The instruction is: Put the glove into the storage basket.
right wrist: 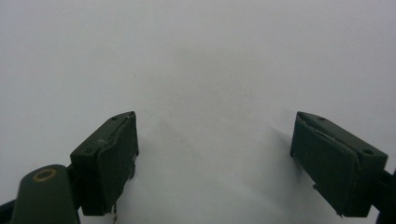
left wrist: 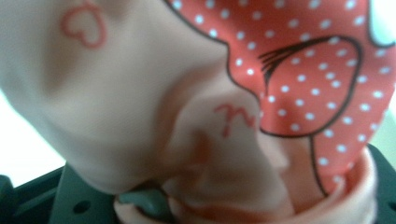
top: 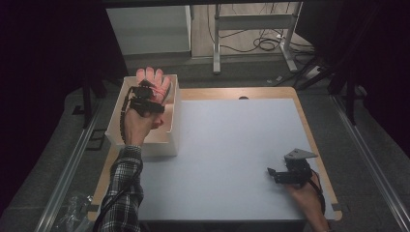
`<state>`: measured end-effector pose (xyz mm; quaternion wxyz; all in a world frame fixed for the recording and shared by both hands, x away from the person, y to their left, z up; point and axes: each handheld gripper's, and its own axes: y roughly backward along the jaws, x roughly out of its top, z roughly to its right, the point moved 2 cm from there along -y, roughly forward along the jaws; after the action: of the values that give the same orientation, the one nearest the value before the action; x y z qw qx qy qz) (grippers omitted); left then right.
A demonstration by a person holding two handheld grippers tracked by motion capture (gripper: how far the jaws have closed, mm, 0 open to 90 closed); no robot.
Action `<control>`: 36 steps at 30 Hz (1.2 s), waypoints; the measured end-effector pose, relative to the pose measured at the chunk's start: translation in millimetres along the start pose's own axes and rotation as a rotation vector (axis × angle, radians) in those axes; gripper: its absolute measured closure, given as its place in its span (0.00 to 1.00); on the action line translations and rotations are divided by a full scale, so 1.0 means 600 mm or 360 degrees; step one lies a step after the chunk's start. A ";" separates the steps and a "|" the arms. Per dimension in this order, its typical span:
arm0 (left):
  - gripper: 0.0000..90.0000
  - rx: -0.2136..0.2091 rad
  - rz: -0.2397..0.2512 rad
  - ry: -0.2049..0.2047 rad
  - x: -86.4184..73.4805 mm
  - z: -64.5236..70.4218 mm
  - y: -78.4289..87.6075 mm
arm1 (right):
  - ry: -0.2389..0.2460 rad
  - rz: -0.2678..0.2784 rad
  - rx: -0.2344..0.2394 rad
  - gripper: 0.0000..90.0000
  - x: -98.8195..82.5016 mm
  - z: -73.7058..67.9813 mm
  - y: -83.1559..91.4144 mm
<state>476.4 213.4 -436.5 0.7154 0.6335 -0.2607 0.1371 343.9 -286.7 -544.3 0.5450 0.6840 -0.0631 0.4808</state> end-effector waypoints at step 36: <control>0.25 0.0030 -0.0504 0.0031 -0.025 0.005 -0.150 | 0.0001 0.0001 0.0000 0.17 0.000 0.000 0.000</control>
<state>510.7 198.3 -519.6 0.7247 0.6720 -0.1495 0.0312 344.0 -286.7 -544.3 0.5447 0.6839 -0.0631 0.4812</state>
